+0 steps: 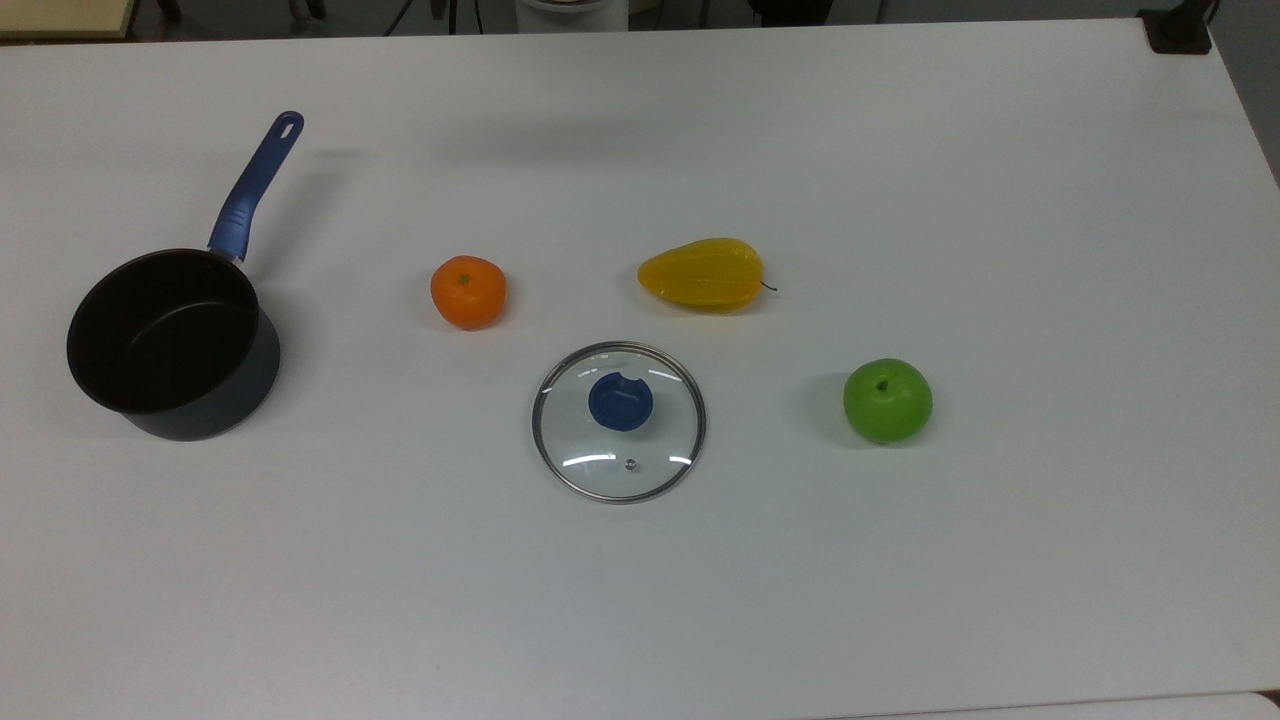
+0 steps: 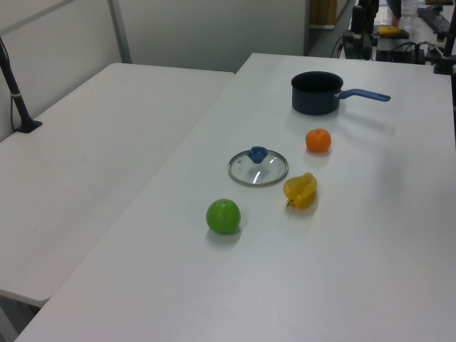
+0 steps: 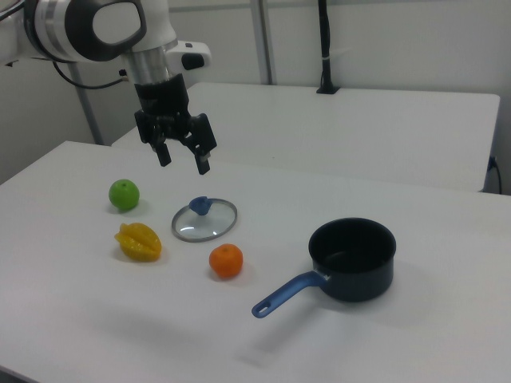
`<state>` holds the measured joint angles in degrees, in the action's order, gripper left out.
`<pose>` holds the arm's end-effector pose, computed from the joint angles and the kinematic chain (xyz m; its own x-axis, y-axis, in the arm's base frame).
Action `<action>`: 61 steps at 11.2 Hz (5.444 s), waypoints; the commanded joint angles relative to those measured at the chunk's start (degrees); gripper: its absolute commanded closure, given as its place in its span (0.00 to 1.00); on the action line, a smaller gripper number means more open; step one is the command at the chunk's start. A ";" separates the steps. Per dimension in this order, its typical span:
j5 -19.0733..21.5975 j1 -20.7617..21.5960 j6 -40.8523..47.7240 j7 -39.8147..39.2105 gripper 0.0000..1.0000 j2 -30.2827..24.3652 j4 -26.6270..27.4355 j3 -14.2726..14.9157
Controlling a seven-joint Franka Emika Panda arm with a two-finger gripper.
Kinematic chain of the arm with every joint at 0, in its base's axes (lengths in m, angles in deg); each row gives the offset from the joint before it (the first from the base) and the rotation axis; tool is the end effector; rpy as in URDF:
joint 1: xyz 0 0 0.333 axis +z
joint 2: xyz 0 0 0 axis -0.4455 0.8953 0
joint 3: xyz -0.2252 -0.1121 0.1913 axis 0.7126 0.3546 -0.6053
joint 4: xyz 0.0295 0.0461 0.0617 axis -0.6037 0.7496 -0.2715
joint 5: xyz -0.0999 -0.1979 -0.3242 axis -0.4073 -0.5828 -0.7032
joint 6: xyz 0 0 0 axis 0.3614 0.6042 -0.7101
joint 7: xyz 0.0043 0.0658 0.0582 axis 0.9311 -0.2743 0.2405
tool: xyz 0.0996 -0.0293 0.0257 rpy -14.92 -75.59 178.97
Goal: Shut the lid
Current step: 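Move the open gripper down toward the blue knob of the glass lid, then close the gripper on the blue knob of the glass lid, then lift the glass lid and carry it over the black saucepan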
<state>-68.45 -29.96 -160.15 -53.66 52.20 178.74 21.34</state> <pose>0.5531 -0.0542 0.6113 0.9994 -0.0324 0.0094 -0.0330 -0.9973 0.0658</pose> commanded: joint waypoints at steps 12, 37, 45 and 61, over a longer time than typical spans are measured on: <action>4.81 13.08 -28.76 2.58 0.00 14.68 4.38 -0.69; -8.19 15.10 -55.96 26.14 0.25 31.31 2.71 -0.69; -8.37 15.02 -53.69 26.05 0.54 29.74 2.71 -0.69; -2.44 -12.56 -38.02 4.00 0.54 22.26 -4.50 0.01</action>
<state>-75.73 -38.21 -199.04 -46.44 75.01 174.05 21.78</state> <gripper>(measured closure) 0.335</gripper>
